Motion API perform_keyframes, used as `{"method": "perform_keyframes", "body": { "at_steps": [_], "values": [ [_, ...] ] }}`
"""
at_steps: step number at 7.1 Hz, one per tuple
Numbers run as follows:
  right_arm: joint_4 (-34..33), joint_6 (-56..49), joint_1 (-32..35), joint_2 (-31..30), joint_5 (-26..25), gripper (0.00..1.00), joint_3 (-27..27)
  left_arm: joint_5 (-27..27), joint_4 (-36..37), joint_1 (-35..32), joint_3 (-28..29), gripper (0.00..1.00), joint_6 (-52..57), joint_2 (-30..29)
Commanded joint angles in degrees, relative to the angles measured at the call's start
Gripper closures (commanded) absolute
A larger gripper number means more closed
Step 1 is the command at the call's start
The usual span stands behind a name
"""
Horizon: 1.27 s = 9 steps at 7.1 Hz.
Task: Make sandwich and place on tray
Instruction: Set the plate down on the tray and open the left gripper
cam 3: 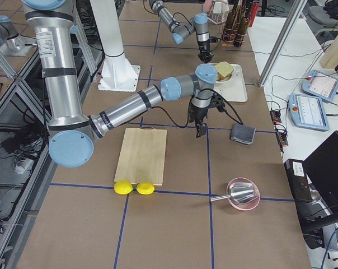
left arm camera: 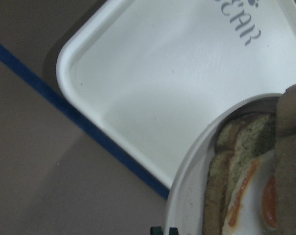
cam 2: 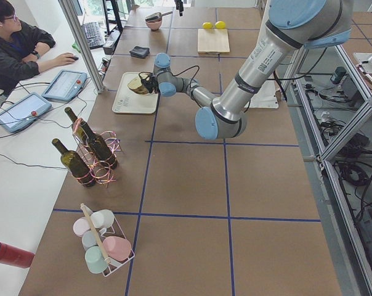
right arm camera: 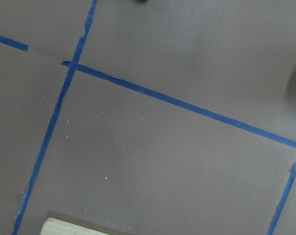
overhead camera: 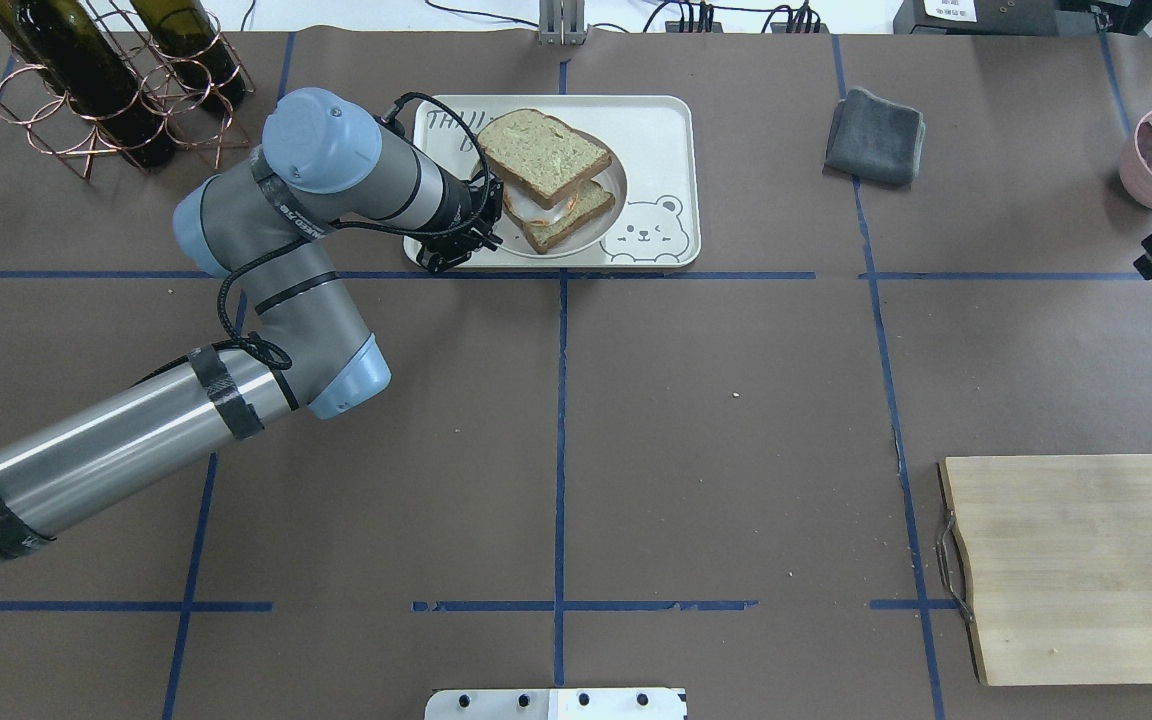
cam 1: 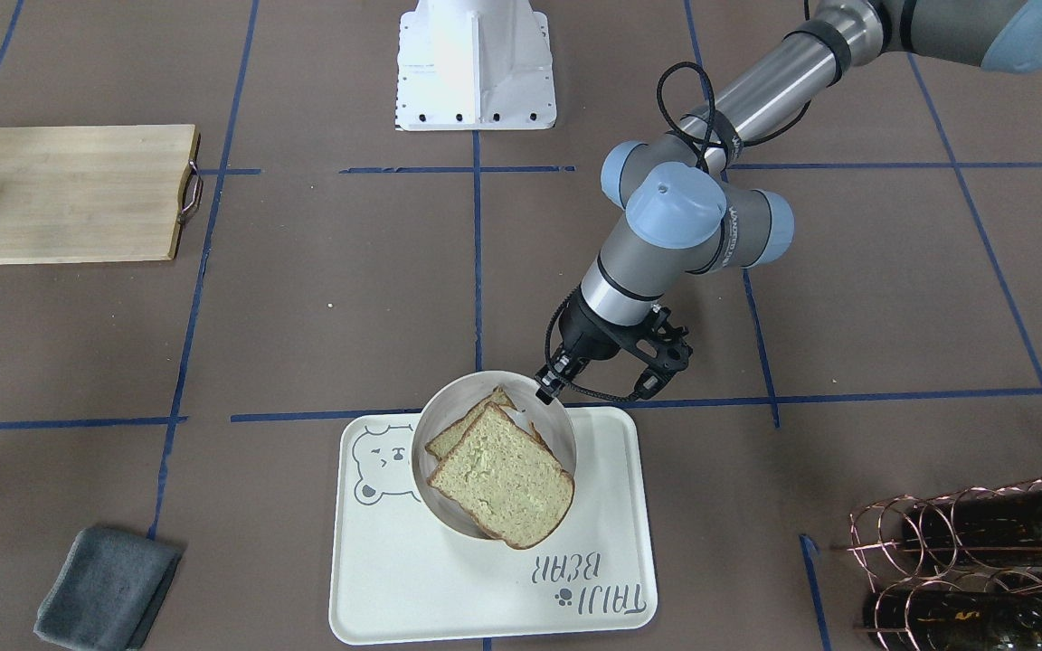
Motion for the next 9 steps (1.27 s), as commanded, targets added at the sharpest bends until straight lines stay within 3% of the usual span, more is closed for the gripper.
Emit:
{"method": "perform_keyframes", "body": {
  "at_steps": [1,3,5,7,8,9],
  "values": [
    [0.0,-5.6,4.9,-0.7,2.1,0.00,-4.3,2.2,-2.9,0.0,5.5,1.00,-0.6,-2.0],
    [0.0,-5.5,6.1,-0.7,3.5,0.00,-5.2,3.1,-6.4,0.2,10.7,1.00,-0.9,-4.5],
    [0.0,-5.5,6.6,-0.6,3.6,0.00,-5.6,3.6,-6.9,0.2,12.1,1.00,-1.0,-5.3],
    [0.0,-5.6,7.1,-0.4,4.0,0.00,-6.5,3.6,-6.6,-0.1,11.5,0.39,1.8,-4.7],
    [0.0,-5.2,7.1,-0.1,3.9,0.00,-6.6,3.4,-6.1,-0.6,6.8,0.29,3.0,-2.3],
    [0.1,-5.1,7.2,0.0,3.9,0.00,-7.0,2.4,-5.7,-1.1,-0.5,0.29,4.2,3.2]
  ]
}}
